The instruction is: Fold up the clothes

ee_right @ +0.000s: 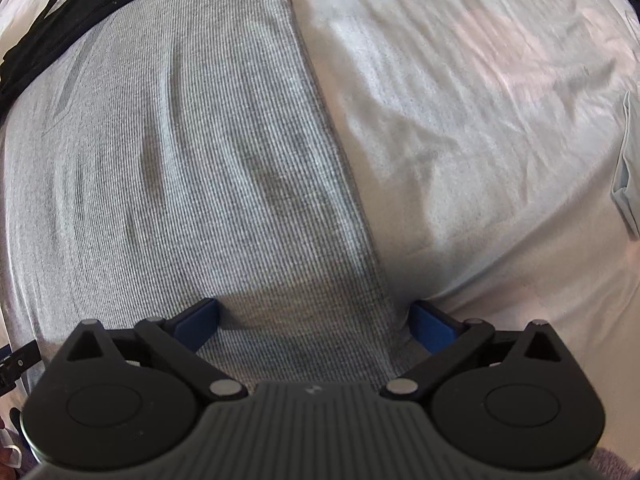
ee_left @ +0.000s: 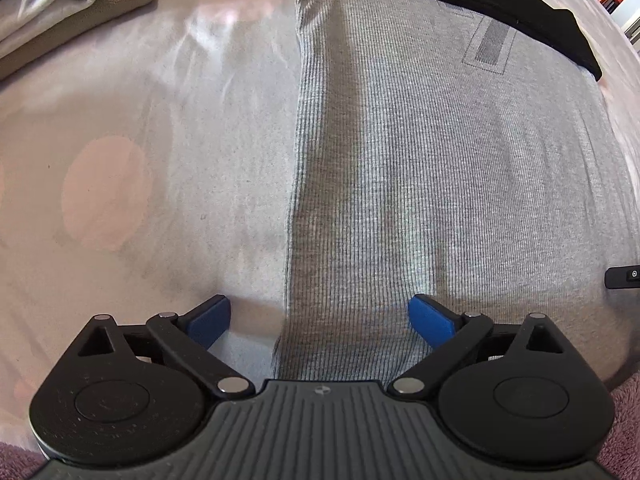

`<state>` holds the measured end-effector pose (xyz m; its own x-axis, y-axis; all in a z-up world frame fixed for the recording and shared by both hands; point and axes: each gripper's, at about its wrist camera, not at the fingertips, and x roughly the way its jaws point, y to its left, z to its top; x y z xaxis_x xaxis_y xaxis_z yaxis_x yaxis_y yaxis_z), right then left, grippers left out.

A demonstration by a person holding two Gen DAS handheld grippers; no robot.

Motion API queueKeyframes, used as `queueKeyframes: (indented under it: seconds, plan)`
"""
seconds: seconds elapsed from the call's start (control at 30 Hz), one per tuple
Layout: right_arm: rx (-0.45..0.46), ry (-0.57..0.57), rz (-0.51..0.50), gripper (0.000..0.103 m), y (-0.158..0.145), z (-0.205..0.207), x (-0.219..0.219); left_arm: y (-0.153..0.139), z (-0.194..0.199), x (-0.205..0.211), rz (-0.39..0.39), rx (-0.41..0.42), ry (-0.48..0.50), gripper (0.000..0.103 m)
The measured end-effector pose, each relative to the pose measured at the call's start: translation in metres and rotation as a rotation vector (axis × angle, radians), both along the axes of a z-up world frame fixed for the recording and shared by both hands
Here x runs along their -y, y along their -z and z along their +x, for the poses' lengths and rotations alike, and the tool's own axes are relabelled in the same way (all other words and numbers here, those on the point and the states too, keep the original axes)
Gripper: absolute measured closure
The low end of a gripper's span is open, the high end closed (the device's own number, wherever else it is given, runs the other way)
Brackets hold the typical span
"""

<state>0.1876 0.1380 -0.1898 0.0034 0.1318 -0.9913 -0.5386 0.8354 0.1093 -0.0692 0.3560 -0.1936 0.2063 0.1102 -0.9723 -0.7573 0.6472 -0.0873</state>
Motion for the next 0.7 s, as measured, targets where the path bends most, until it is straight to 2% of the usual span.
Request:
queueKeyframes:
  seconds: [0.13,0.2,0.23,0.3,0.33,0.4,0.43,0.47,0.5,0.53,0.57,0.7]
  plan:
    - [0.025,-0.016,0.017,0.001,-0.004,-0.004,0.003,-0.009,0.005,0.005,0.035,0.000,0.012,0.018]
    - [0.040,-0.021,0.026,0.004,-0.008,-0.006,0.005,-0.012,0.004,0.007,0.054,0.006,0.010,0.035]
    - [0.049,-0.026,0.029,0.007,-0.010,-0.007,0.005,-0.014,0.003,0.008,0.061,0.014,0.007,0.040]
    - [0.074,-0.050,0.038,0.015,-0.015,-0.011,0.005,-0.017,0.000,0.008,0.065,0.036,0.002,0.059]
    - [0.090,-0.068,0.044,0.022,-0.017,-0.015,0.005,-0.017,0.000,0.008,0.063,0.049,0.000,0.065]
    - [0.122,-0.104,0.059,0.034,-0.023,-0.021,0.005,-0.019,-0.002,0.009,0.053,0.081,-0.001,0.088]
    - [0.137,-0.118,0.070,0.045,-0.026,-0.025,0.005,-0.020,-0.003,0.008,0.044,0.101,0.000,0.093]
    - [0.147,-0.114,0.096,0.059,-0.030,-0.026,0.008,-0.021,-0.004,0.008,0.035,0.122,0.001,0.098]
    - [0.156,-0.110,0.122,0.068,-0.034,-0.027,0.011,-0.022,-0.005,0.007,0.032,0.139,-0.001,0.098]
    - [0.166,-0.107,0.148,0.088,-0.038,-0.028,0.014,-0.024,-0.004,0.005,0.033,0.154,-0.006,0.098]
    - [0.175,-0.103,0.174,0.091,-0.041,-0.030,0.016,-0.027,-0.006,0.004,0.035,0.176,-0.012,0.099]
    - [0.217,-0.067,0.297,0.094,-0.057,-0.031,0.028,-0.038,-0.016,-0.003,0.041,0.301,-0.063,0.099]
